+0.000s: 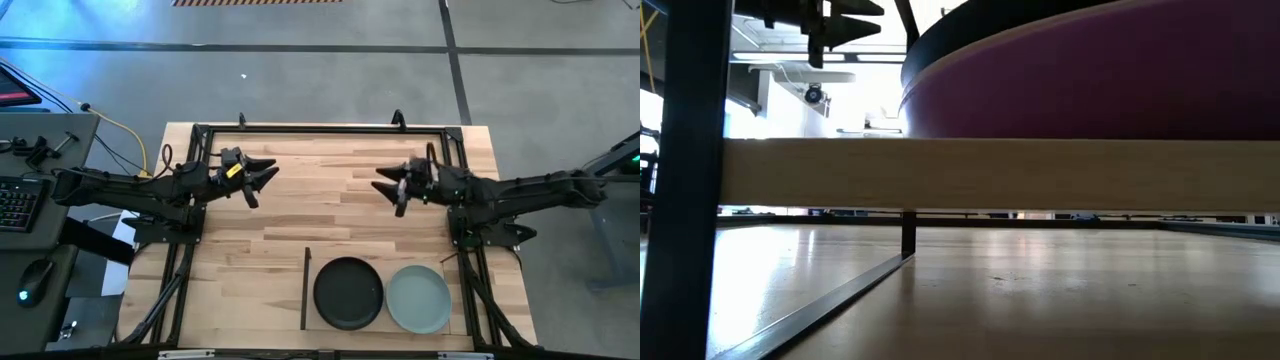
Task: Place and stack plates onto a shelf
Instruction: Return to Home Position
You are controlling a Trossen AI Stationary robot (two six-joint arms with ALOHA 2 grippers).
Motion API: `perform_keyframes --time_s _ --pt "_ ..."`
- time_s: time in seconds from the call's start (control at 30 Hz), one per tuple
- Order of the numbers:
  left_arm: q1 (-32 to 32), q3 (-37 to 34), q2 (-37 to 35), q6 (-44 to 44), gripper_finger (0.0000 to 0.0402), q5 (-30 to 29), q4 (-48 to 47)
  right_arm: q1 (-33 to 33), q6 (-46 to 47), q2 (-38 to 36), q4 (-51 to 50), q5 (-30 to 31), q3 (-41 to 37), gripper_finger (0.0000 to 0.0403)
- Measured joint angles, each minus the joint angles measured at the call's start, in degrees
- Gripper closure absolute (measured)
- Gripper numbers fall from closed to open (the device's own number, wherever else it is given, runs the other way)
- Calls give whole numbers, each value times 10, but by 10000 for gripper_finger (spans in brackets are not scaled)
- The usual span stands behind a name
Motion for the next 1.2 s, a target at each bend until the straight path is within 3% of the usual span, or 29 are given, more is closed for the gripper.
perform_keyframes --time_s 0.13,0.27,1.2 --pt "0 0 0 -21 273 69 12 -18 -9 0 -85 -83 70 176" --pt "-1 0 0 -19 273 110 20 -25 -24 0 -142 -111 120 176" --pt "0 0 0 -4 273 115 19 -26 -64 1 -201 -111 140 176"
